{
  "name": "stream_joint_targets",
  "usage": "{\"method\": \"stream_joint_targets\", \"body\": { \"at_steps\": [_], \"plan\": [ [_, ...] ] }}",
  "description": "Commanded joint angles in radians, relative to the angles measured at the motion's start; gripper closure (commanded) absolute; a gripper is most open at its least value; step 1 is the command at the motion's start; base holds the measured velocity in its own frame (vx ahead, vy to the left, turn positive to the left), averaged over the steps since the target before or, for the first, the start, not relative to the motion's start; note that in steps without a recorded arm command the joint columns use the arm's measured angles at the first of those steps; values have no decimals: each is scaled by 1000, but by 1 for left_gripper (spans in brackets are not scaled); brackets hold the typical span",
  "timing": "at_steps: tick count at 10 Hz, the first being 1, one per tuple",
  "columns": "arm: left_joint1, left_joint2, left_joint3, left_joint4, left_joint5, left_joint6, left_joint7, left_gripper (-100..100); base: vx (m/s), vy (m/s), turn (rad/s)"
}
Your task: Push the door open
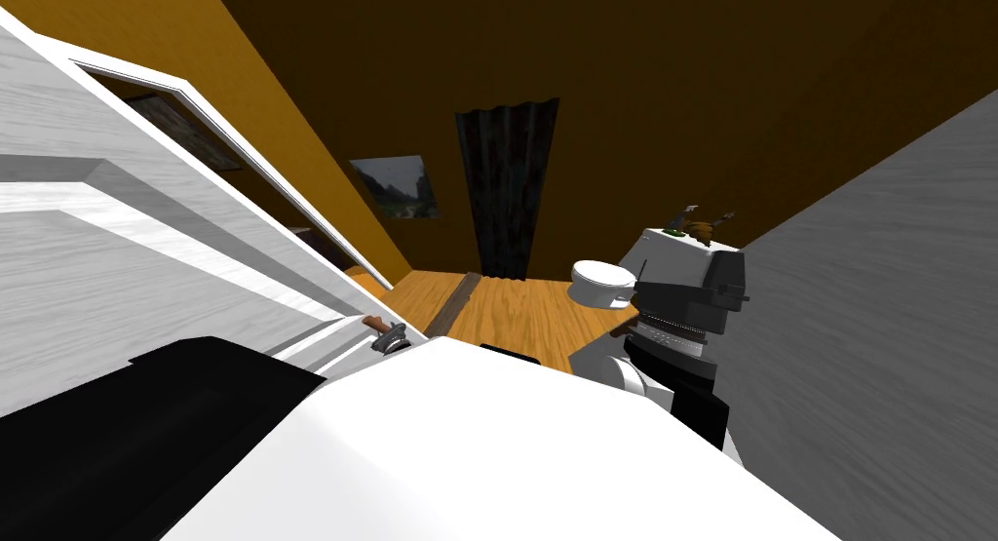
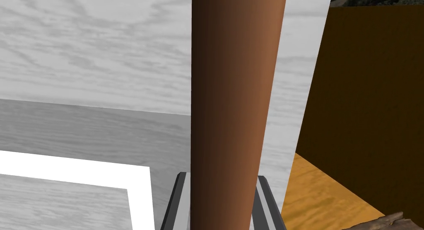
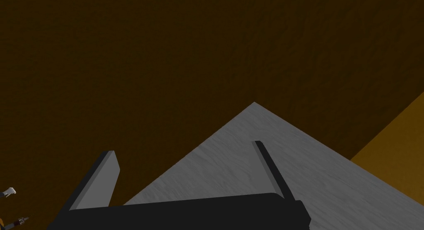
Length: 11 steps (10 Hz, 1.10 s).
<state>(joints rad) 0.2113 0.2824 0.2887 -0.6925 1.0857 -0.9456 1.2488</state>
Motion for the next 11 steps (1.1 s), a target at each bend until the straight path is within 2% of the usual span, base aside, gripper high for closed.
{"method": "stream_joint_targets", "body": {
  "at_steps": [1, 5, 7, 8, 11],
  "plan": [
    [-12, 17, 25, 27, -20, 2, 27, 100, 141, -88, 113],
    [-32, 45, 85, 90, -77, 9, 85, 100, 143, -33, 94],
    [-36, 50, 96, 101, -87, 11, 96, 100, 97, 2, 55],
    [-42, 59, 116, 123, -106, 13, 115, 100, 109, 50, 67],
    [-42, 59, 116, 123, -106, 13, 115, 100, 38, 15, 22]
  ]
}}
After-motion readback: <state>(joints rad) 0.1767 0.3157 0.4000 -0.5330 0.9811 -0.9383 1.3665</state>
